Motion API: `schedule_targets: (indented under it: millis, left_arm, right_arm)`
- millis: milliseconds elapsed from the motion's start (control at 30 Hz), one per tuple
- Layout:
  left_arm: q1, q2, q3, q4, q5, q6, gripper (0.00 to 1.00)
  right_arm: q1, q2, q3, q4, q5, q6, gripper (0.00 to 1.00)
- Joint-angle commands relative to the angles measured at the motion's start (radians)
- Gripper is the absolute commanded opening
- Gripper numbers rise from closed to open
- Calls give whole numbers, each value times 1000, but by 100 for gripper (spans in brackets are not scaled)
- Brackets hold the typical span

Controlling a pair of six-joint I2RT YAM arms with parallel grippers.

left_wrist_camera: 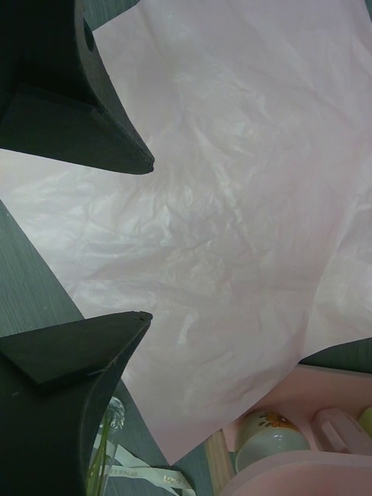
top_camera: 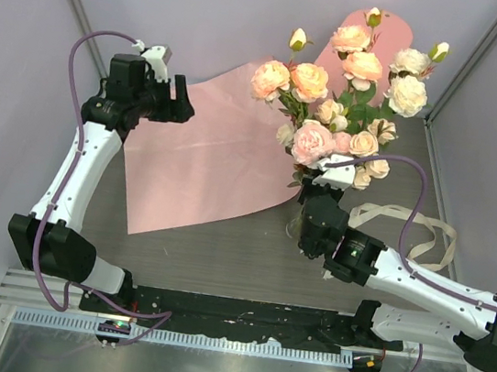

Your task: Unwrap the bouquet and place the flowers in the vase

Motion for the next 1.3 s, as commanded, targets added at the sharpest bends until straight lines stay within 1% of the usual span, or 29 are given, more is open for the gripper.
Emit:
schedule_targets:
  millis: [0,167,267,433,467,533,567,633,733,767,800,833,933,1200,1267]
  left_arm:
    - [-6,-9,43,23,16,7,75]
    - [-9,-6,43,21,16,8,75]
    - [-10,-4,45,20,16,8,75]
    - [-14,-6,46,17,18,10,75]
    - [-12,-6,48,17,18,10,75]
    - [-12,-4,48,17,18,8,75]
    - [-12,-6,48,17,18,8,75]
    - [-14,-4,46,17,18,8,75]
    - [-15,-3,48,15,18,8,75]
    - [-17,-3,48,17,19,10,75]
    - [-17,-1,48,14,19,10,75]
    - [-18,-1,49,15,18,10,75]
    - [-18,-3,49,14,19,7,75]
    - [-20,2,51,15,32,4,75]
    - [-20,4,51,15,33,2,75]
  right_arm:
    - [-14,8,-30,-14,-15,89,1]
    - [-31,7,-86,-4,-30,131,1]
    - [-33,2,-115,22,-41,129,1]
    - [-34,-2,-106,-3,-46,114,2]
    - [-33,-8,-100,-6,-53,111,7]
    - [-34,-13,-93,-27,-61,109,13]
    - [-36,-16,-85,-35,-69,109,19]
    - [-34,-18,-65,-70,-78,120,26]
    - [-33,-21,-40,-138,-95,149,30]
    - [-30,-22,-25,-153,-96,157,34]
    - [-28,-28,-19,-182,-100,165,36]
    - [-28,-33,-11,-194,-100,175,41]
    - [-16,-50,15,-240,-116,189,46]
    - [1,-96,49,-314,-123,211,48]
    - [3,-107,56,-322,-141,211,50]
